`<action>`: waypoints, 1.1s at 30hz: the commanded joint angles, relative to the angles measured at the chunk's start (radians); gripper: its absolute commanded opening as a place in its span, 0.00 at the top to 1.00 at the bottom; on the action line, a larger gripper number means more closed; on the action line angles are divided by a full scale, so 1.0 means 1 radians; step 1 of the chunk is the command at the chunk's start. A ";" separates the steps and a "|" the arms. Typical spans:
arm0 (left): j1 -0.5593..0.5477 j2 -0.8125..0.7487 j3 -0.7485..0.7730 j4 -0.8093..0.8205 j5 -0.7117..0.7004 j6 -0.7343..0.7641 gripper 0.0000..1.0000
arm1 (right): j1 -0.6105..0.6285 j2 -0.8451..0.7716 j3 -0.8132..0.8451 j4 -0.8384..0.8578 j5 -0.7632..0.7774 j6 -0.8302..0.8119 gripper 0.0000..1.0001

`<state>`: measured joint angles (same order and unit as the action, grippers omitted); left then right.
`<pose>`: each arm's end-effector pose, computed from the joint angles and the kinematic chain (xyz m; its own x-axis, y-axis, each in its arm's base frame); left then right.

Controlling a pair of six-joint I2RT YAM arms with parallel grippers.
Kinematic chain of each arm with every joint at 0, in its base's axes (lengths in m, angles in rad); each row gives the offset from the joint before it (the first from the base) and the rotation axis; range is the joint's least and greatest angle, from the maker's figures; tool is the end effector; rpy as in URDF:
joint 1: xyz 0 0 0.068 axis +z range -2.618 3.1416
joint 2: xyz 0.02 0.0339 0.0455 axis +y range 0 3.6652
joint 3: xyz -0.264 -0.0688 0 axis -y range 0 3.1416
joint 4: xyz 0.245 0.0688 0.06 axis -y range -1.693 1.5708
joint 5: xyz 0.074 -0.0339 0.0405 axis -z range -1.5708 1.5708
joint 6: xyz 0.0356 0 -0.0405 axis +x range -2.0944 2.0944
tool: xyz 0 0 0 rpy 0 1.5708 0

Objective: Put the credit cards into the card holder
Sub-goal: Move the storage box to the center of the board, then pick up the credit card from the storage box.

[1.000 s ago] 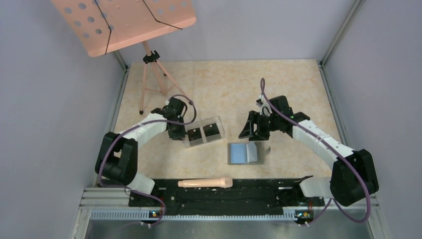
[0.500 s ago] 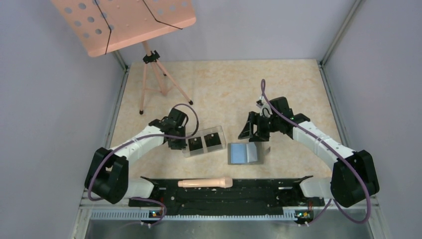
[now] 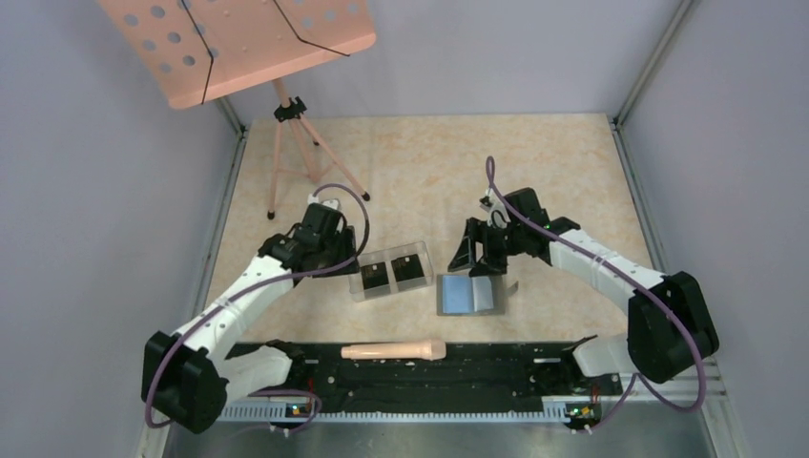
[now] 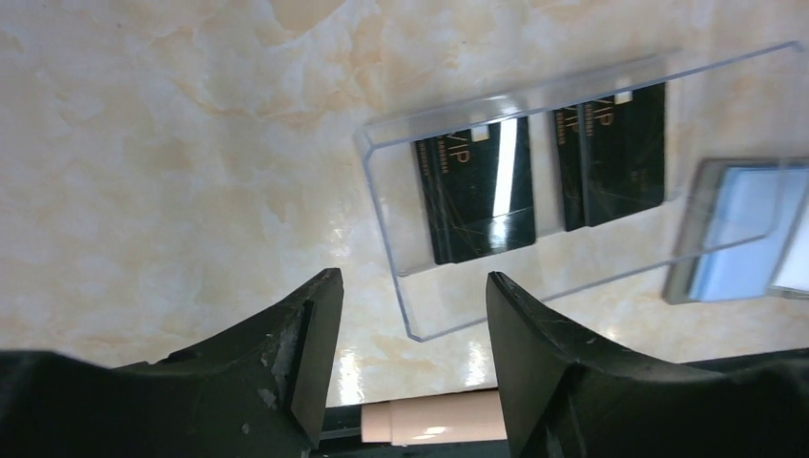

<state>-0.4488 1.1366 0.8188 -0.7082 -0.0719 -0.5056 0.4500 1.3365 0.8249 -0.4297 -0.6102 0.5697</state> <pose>0.1968 -0.0919 0.2398 -0.8675 -0.1184 -0.4832 -0.0239 0.9801 -0.1973 0.2275 0.1325 0.2193 -0.9690 0.0228 -0.2459 -0.1634 0.6875 0.7076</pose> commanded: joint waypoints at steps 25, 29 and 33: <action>0.000 -0.104 -0.081 0.243 0.376 -0.195 0.41 | 0.188 0.404 0.221 0.202 -0.033 0.098 0.27; 0.000 -0.030 -0.037 0.221 0.390 -0.152 0.42 | 0.218 0.392 0.230 0.192 -0.050 0.116 0.29; 0.000 0.095 0.009 0.197 0.393 -0.128 0.44 | 0.241 0.372 0.225 0.210 -0.072 0.151 0.30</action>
<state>-0.4484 1.1454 0.7612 -0.5091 0.3012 -0.6777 0.6575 1.7367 1.0046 -0.2584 -0.6399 0.6788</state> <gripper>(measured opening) 0.567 0.707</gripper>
